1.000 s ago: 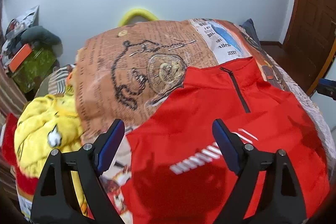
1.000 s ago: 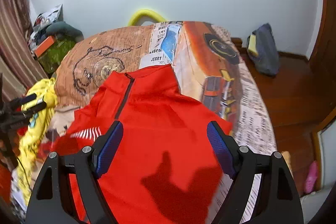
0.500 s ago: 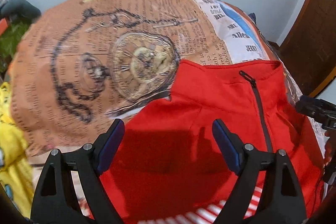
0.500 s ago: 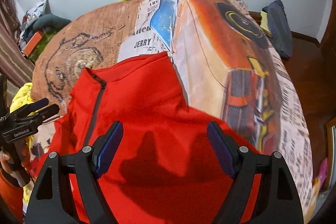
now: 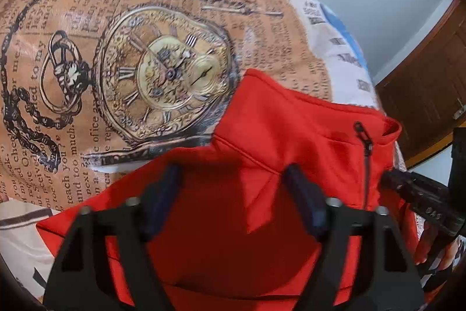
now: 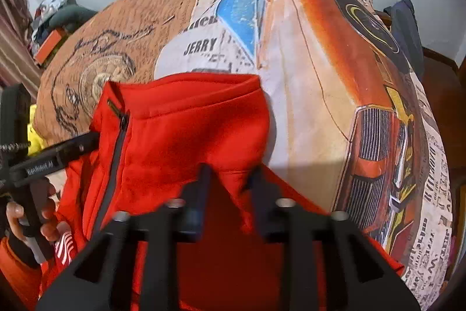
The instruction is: Fold large clothes
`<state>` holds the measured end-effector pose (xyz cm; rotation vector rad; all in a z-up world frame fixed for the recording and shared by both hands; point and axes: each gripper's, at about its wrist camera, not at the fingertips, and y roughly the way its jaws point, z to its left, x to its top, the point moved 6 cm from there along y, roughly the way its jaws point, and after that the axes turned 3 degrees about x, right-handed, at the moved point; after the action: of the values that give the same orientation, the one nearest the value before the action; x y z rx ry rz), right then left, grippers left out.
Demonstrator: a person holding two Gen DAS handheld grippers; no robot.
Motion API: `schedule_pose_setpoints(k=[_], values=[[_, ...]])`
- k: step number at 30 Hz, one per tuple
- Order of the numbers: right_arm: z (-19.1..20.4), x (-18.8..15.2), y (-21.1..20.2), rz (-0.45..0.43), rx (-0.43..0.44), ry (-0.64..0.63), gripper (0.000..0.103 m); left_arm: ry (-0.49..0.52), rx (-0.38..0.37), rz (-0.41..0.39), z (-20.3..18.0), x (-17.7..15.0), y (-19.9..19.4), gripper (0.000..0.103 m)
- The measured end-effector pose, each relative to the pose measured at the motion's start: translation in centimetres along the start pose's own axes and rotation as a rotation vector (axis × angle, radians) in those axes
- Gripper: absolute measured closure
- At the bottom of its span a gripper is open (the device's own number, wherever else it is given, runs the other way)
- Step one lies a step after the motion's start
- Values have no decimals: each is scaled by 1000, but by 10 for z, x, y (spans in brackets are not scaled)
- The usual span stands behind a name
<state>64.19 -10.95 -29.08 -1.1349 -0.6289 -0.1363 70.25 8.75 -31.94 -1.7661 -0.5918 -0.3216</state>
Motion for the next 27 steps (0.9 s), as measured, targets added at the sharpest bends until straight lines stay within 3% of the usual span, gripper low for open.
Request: schedule_pose_setpoints(k=[1,2,4,5,9,13,18,27], values=[[2,-2,-2,-2,-6,-12,92,20,-16,-2,-6,-1,-3,62],[1,-2,-3,-3,-12,-21,95,42,-15,-9,-12,-1,-8,72],[6,-6,-11,-17,-33,-44,96,87,43,-17,-22,-2,-13,101],[7,-7,-10,-24,-35,-49,97,122,95,-16,-26,-3,-16,101],[14,-12,-36,-65,-5,-54,98,147,127,-35,-25,-5,-40,103],[26,-15,-64,-92,42,-56,99,131,90,-55,-19,-10,-81,103],[56,-31,-103,-125,57,-117,99,232,81,-77,-44,-31,-133,103],[93,-87,-153,-134,84,-169,99,330,55,-76,-68,-103,-206,103]])
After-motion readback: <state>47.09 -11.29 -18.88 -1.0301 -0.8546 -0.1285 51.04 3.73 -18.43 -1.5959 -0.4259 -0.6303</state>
